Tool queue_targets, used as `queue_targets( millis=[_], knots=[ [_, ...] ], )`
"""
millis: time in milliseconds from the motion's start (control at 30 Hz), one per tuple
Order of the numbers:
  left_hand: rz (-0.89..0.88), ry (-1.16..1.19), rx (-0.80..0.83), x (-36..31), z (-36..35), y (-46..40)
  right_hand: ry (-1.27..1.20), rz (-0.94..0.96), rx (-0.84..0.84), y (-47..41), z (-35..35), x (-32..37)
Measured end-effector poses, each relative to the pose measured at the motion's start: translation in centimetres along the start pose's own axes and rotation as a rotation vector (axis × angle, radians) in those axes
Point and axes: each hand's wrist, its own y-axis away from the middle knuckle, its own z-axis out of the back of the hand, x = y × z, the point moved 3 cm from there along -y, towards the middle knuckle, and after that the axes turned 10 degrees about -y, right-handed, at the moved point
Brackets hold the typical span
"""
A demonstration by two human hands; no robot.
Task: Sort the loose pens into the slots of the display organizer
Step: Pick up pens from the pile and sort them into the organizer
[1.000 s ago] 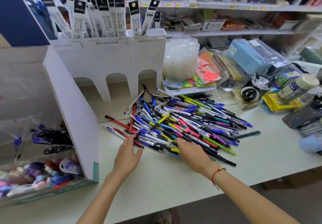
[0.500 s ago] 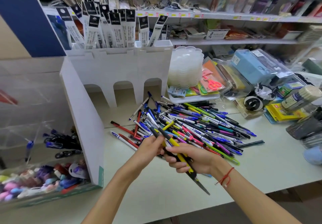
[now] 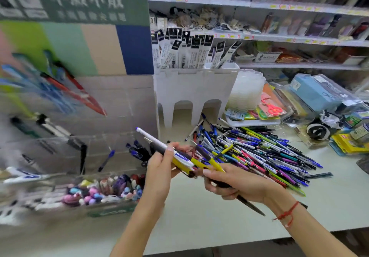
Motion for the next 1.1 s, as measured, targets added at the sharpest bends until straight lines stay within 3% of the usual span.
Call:
queue_targets(
  millis=[233,433,533,767,933,1100],
  knots=[
    [0.1,0.175,-0.203,0.4,10.4,1.9,0.189,0.242,-0.174,-4.3,-9.5,1.6],
    [0.124,0.203,-0.138,1.1,15.1,3.7,0.3,0.497,-0.46,-8.0,-14.4,2.7],
    [0.131,0.178,-0.132,1.1,16.6,4.2,0.427,0.514,-0.433,-9.9,-17.7,2.3],
    [0.161,0.043,-0.123,0.5,20.2,3.8,0.673,0.353,-0.315,-12.0,-20.9,2.0],
    [0.127,0.083,-0.114,-0.6,20.7,3.4,0.508,0.455,-0.413,-11.4,-21.1,2.5],
    [0.12,0.303,-0.119,-1.1,19.7,3.4,0.224,0.675,-0.577,-11.1,-22.2,2.7]
  ],
)
